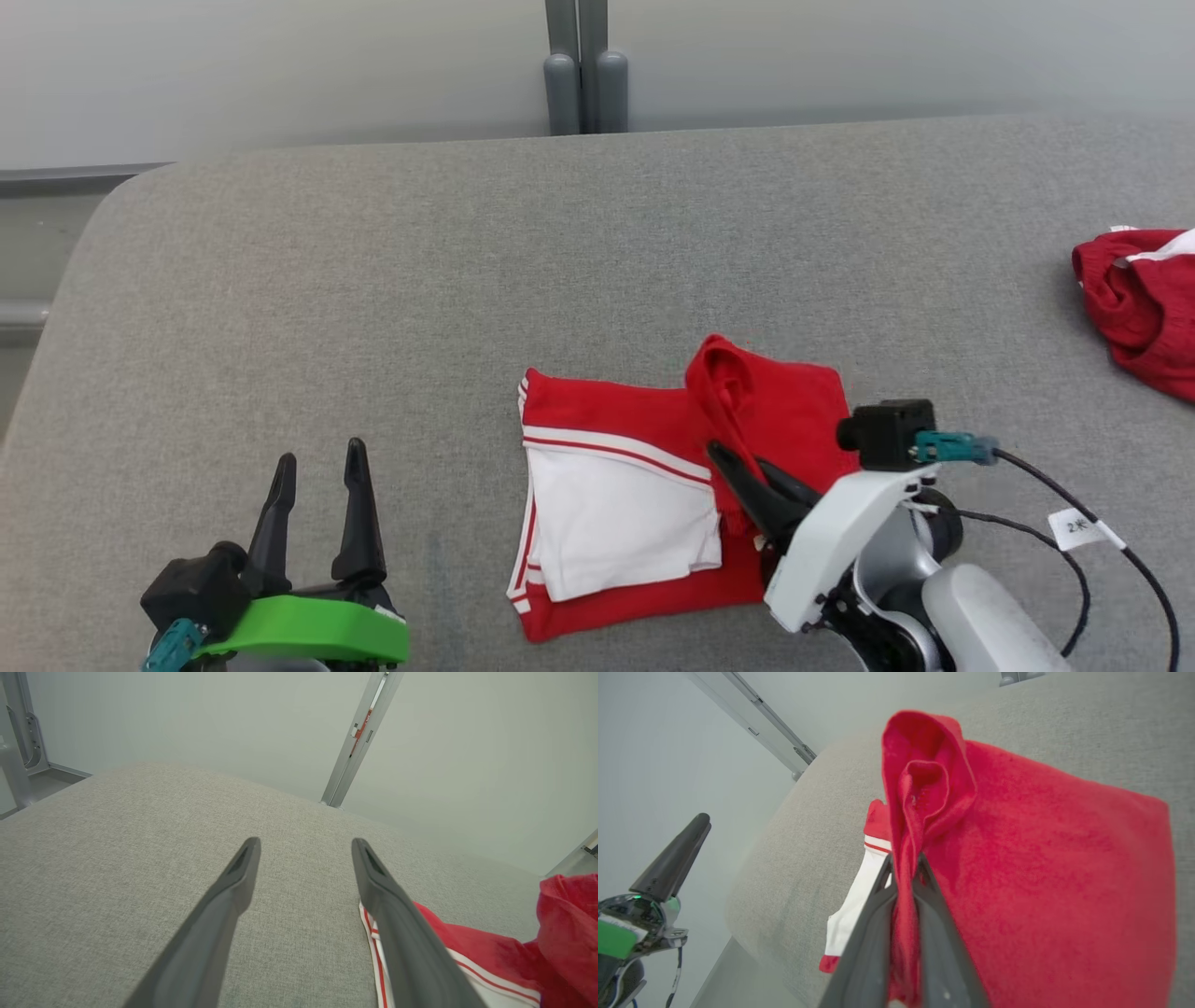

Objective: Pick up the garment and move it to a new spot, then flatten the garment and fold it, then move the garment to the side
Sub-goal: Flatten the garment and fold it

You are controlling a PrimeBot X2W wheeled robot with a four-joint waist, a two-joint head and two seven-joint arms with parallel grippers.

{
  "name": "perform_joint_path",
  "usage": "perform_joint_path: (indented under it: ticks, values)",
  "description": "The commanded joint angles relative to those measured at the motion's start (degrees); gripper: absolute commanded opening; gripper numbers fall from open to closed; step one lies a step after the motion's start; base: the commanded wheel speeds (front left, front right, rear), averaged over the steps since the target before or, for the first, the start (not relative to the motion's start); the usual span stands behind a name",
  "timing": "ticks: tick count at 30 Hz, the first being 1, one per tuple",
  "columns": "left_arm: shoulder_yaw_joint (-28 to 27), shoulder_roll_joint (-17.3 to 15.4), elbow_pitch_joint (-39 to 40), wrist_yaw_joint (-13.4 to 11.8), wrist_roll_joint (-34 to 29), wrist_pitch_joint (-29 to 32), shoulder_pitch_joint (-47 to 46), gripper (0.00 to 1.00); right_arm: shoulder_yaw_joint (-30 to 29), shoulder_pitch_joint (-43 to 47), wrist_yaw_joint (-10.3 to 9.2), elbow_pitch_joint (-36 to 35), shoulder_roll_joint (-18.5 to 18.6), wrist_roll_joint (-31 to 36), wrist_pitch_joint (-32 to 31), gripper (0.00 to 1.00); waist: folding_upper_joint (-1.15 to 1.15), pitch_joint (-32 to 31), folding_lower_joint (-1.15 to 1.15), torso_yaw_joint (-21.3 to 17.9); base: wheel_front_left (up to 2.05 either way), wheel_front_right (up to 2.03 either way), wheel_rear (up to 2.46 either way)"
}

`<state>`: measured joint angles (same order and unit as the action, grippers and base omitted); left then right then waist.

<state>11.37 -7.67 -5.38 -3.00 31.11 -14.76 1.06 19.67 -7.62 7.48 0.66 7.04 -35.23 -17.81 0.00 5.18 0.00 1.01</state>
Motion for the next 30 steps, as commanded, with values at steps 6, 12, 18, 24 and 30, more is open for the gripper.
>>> perform_joint_path:
  ticks: [6,12,18,24,30]
  values:
    - [0.80,0.77,-0.67,0.59,-0.58,-0.33,-1.91,1.00,4.89,-6.24,0.01,8.91,-2.79,-1.35,2.62,0.00,0.00,0.56,0.00,3.01,0.00,0.00,0.00]
    - [1.42,1.56,-1.48,1.07,-0.80,-0.44,-3.00,1.00,7.90,-10.70,0.01,17.46,-3.85,-2.55,5.36,0.00,0.00,1.11,0.00,5.32,0.00,0.00,0.00]
    - [1.60,2.17,-2.20,1.59,-0.95,-0.40,-3.68,1.00,11.66,-13.76,0.02,24.02,-4.14,-4.51,7.39,0.00,0.00,1.44,0.00,6.74,0.00,0.00,0.00]
    - [1.02,2.46,-2.64,1.81,-1.30,-0.45,-3.83,1.00,15.91,-16.04,0.01,26.28,-4.10,-8.72,10.65,1.00,0.00,1.45,0.00,6.65,0.00,0.00,0.00]
    - [0.77,2.77,-2.65,2.07,-1.63,-0.46,-3.92,1.00,17.81,-17.65,0.01,25.86,-4.09,-12.51,14.19,1.00,0.00,1.33,0.00,6.04,0.00,0.00,0.00]
